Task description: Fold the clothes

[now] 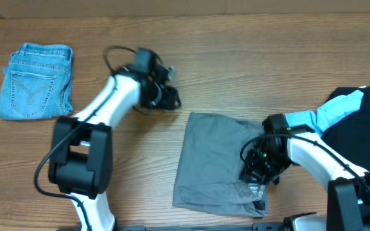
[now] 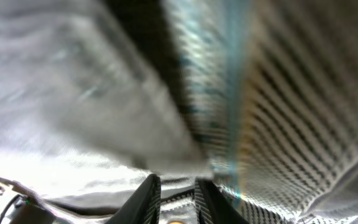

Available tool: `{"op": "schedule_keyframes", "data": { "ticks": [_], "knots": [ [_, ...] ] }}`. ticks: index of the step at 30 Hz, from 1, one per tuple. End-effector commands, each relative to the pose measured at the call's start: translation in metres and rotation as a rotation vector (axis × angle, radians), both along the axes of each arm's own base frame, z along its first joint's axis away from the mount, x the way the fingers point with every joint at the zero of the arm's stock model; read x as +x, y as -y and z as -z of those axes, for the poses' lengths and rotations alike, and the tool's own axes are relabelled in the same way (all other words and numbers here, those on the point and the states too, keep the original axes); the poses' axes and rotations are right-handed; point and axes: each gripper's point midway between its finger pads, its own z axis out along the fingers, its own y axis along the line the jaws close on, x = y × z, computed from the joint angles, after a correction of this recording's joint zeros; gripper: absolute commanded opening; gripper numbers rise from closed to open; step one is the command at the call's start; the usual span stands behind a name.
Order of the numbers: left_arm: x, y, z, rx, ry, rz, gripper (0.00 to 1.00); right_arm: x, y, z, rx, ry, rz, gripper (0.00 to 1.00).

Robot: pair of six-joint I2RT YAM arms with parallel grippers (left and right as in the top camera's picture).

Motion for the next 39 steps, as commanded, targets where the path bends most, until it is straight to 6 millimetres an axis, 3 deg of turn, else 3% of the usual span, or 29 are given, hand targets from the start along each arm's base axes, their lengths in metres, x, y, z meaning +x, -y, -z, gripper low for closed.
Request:
{"op": "schedule_keyframes", "data": {
  "ticks": [1,6,11,15,22,27,31,35,39],
  "knots": [
    [0.015,0.005,-0.066,-0.101,0.072,0.042,0.53,0.047,-0.004,-0.042,0.029,0.255,-0.101,0.25],
    [-0.028,0.018,-0.103,-0.085,0.022,0.172,0.52,0.092,-0.01,-0.114,0.052,0.54,-0.099,0.27],
    [-0.086,0.052,-0.105,-0.054,-0.096,0.299,0.51,0.121,0.006,-0.18,-0.036,0.756,-0.012,0.36],
    [-0.129,0.076,-0.076,-0.016,-0.212,0.354,0.43,0.129,0.025,-0.212,-0.111,0.847,0.065,0.44],
    [-0.169,0.069,0.011,0.208,-0.25,0.357,0.42,0.124,0.04,-0.213,-0.17,0.845,0.093,0.46],
    [-0.152,0.038,0.058,0.354,-0.202,0.23,0.32,0.125,0.041,-0.213,-0.175,0.846,0.094,0.46],
    [-0.114,0.013,0.08,0.449,-0.11,0.14,0.27,0.124,0.041,-0.212,-0.176,0.842,0.094,0.46],
    [-0.069,-0.006,0.087,0.44,-0.026,-0.004,0.29,0.123,0.041,-0.211,-0.176,0.837,0.093,0.46],
    [-0.02,-0.032,0.069,0.33,-0.005,-0.217,0.26,0.116,0.038,-0.207,-0.158,0.803,0.083,0.46]
  ]
}}
